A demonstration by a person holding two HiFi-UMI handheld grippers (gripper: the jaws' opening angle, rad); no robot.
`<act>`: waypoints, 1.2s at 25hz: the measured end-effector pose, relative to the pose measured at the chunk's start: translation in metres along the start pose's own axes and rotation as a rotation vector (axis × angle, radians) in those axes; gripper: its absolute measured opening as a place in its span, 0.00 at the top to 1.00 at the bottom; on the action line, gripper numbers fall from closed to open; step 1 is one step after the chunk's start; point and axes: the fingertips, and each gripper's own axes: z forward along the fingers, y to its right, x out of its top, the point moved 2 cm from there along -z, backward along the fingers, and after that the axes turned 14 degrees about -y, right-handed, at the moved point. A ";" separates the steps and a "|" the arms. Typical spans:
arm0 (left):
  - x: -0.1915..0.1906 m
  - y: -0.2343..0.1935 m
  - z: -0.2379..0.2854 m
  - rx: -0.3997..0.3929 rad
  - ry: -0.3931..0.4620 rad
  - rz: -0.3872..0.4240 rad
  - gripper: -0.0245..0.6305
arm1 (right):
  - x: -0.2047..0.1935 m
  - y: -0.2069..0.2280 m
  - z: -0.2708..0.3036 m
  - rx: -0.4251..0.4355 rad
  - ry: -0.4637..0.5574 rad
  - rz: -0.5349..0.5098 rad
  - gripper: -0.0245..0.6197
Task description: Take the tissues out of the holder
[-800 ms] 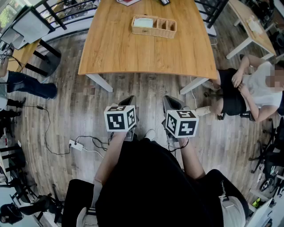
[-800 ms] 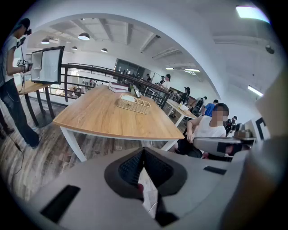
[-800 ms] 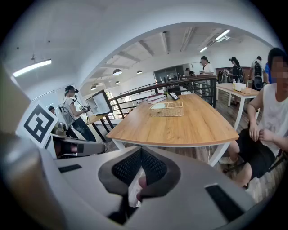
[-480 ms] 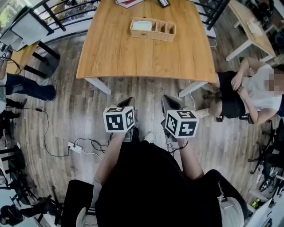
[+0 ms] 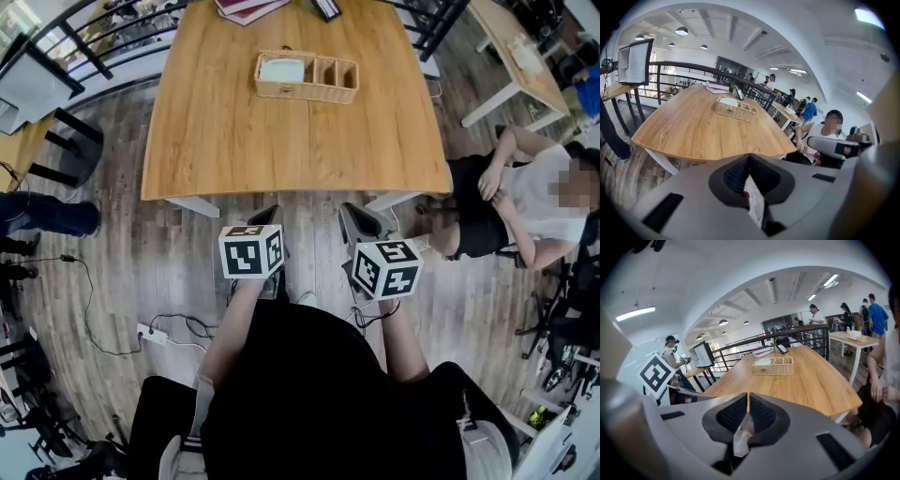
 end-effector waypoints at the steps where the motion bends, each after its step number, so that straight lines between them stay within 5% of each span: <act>1: 0.011 -0.006 0.002 -0.001 0.002 0.001 0.94 | 0.011 0.000 0.008 -0.003 -0.003 -0.033 0.94; 16: 0.141 -0.104 0.022 0.012 0.001 0.070 0.94 | 0.148 -0.004 0.130 -0.087 -0.018 -0.170 0.88; 30: 0.186 -0.136 0.059 -0.055 -0.068 0.108 0.94 | 0.182 0.022 0.179 -0.178 -0.054 -0.118 0.86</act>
